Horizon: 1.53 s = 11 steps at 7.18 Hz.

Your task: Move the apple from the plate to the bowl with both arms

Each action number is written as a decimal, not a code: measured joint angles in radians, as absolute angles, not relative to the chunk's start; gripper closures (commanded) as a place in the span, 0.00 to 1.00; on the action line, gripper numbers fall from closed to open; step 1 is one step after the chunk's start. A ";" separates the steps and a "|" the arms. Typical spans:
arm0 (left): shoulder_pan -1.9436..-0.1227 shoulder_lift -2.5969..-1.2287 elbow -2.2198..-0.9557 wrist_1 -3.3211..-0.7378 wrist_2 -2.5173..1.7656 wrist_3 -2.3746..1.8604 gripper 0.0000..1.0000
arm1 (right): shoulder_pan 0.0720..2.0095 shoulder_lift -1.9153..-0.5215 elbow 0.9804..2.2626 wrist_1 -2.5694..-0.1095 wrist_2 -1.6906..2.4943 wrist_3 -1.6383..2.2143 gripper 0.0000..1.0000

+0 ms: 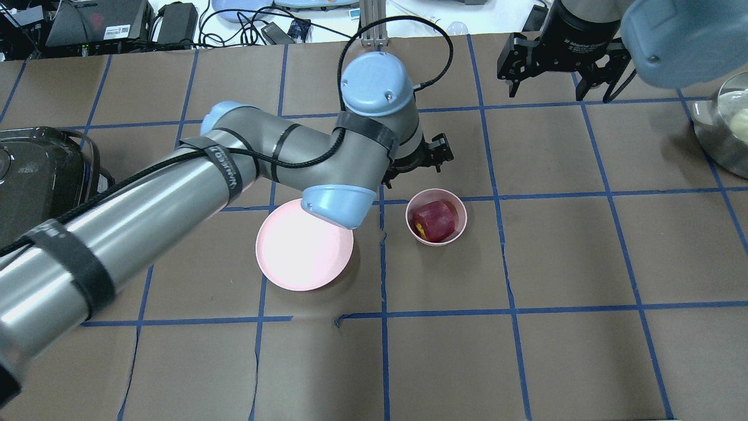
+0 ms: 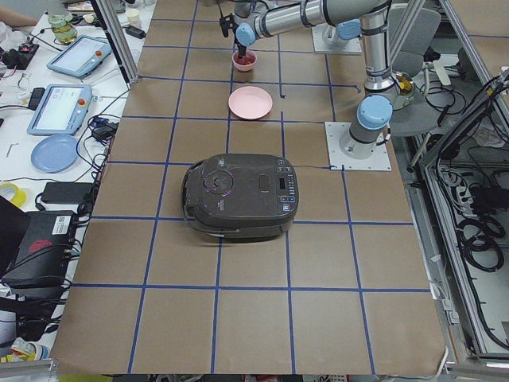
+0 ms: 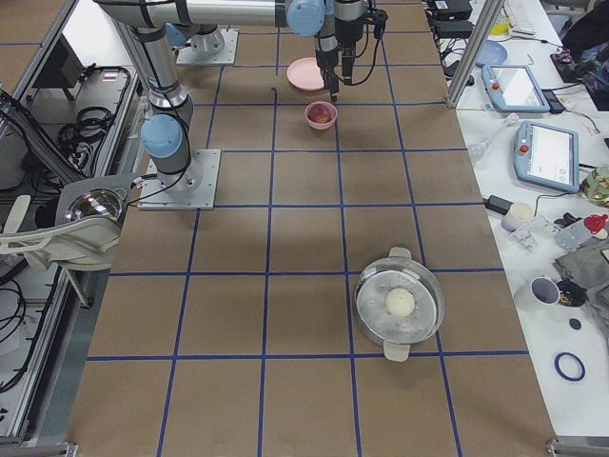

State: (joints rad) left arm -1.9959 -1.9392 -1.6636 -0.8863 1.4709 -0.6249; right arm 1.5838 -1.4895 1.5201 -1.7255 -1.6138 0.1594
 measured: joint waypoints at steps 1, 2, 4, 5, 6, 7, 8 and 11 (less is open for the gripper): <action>-1.933 -1.871 -1.689 -0.952 1.467 -0.489 0.05 | 1.584 -1.489 1.520 -1.726 -1.614 0.158 0.00; -1.854 -1.802 -1.700 -1.045 1.466 -0.347 0.04 | 1.584 -1.489 1.520 -1.726 -1.614 0.157 0.00; -1.705 -1.704 -1.656 -1.253 1.477 -0.136 0.05 | 1.585 -1.489 1.520 -1.727 -1.614 0.156 0.00; -1.647 -1.676 -1.600 -1.371 1.510 -0.033 0.04 | 1.585 -1.489 1.520 -1.727 -1.614 0.156 0.00; -1.607 -1.661 -1.544 -1.463 1.546 0.033 0.04 | 1.586 -1.489 1.520 -1.727 -1.614 0.155 0.00; -1.586 -1.655 -1.513 -1.508 1.561 0.060 0.04 | 1.586 -1.489 1.520 -1.727 -1.614 0.155 0.00; -1.580 -1.650 -1.502 -1.526 1.570 0.069 0.04 | 1.586 -1.489 1.520 -1.727 -1.614 0.155 0.00; -1.578 -1.643 -1.500 -1.535 1.579 0.079 0.04 | 1.586 -1.489 1.520 -1.727 -1.614 0.155 0.00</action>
State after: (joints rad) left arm -1.5780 -1.6430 -1.5001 -1.5354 1.5786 0.0793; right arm 1.5862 -1.4895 1.5202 -1.7267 -1.6137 0.1549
